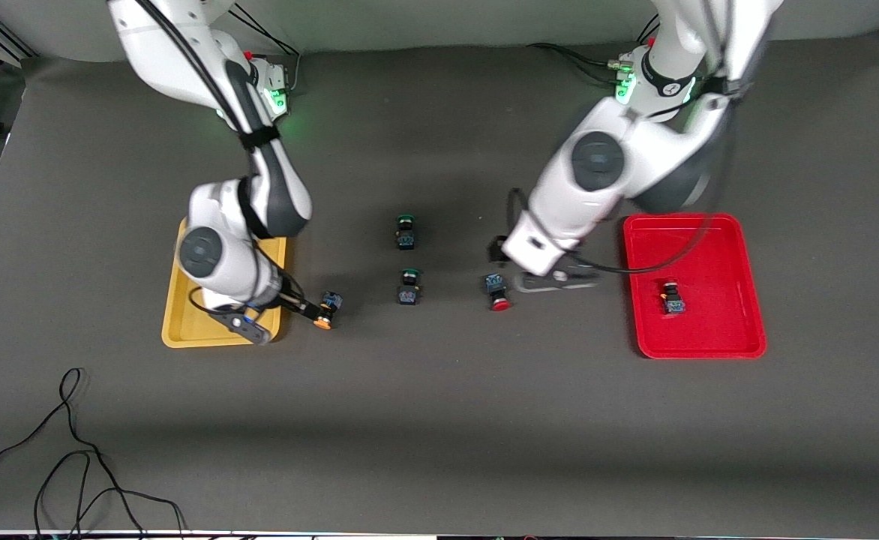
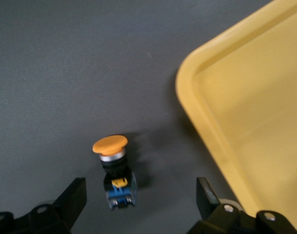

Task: Place red and yellow buttons in trays
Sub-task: 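Grasp the second yellow button with the right gripper while the left grasps red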

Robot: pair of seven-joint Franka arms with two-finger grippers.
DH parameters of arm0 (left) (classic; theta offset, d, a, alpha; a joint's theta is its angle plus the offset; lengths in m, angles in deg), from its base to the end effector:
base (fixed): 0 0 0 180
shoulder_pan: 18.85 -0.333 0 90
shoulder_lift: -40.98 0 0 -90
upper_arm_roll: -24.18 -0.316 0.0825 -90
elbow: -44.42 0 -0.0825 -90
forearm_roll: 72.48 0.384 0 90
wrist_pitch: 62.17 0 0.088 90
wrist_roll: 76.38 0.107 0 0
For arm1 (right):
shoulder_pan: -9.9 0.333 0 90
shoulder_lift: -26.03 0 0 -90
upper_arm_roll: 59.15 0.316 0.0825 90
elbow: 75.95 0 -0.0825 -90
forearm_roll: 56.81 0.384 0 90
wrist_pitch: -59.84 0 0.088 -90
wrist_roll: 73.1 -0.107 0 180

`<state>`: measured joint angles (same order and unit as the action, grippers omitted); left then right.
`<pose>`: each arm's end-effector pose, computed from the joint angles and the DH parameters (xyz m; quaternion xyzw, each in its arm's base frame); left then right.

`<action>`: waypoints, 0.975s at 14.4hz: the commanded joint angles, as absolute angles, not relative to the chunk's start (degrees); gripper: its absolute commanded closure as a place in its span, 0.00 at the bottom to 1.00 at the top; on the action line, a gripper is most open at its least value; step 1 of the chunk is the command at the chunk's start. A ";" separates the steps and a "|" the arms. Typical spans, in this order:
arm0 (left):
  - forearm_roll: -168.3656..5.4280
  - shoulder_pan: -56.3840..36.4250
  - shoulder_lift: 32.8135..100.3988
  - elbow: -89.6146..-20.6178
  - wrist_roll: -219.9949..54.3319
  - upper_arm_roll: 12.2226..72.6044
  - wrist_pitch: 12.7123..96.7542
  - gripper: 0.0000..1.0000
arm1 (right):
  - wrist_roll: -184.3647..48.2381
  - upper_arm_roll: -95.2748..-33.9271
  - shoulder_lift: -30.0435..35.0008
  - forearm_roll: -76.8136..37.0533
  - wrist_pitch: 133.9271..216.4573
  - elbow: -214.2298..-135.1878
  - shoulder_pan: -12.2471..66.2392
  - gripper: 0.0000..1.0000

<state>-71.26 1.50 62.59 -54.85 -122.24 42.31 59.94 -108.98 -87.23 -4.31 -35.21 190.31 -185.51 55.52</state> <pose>0.5244 -0.3918 0.3759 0.9962 0.0703 -0.0174 0.0491 0.5822 0.2072 0.2377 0.9639 -0.2629 -0.0424 0.0035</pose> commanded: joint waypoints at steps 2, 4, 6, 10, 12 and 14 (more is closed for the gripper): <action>-63.97 4.26 73.57 -51.38 -130.95 41.31 65.88 0.00 | -108.52 -86.49 -10.78 -30.01 193.41 -182.12 56.91 0.00; -63.16 4.26 77.27 -51.47 -131.22 41.31 68.60 0.00 | -108.69 -85.44 -12.29 -30.01 194.74 -182.21 57.01 0.00; -62.72 4.26 79.99 -51.47 -131.22 41.14 70.71 0.00 | -108.69 -84.82 -12.64 -30.01 194.92 -182.39 57.01 0.00; -62.72 5.14 83.25 -51.47 -131.57 40.96 72.48 0.00 | -108.43 -84.38 -12.64 -30.01 196.59 -183.18 57.01 0.42; -62.72 5.05 83.44 -51.47 -131.75 40.88 72.40 0.13 | -108.43 -84.38 -12.38 -30.01 196.16 -183.09 56.75 0.71; -62.81 4.97 83.35 -51.38 -132.19 40.96 72.39 0.53 | -108.43 -84.38 -12.29 -30.01 195.89 -183.00 56.48 0.86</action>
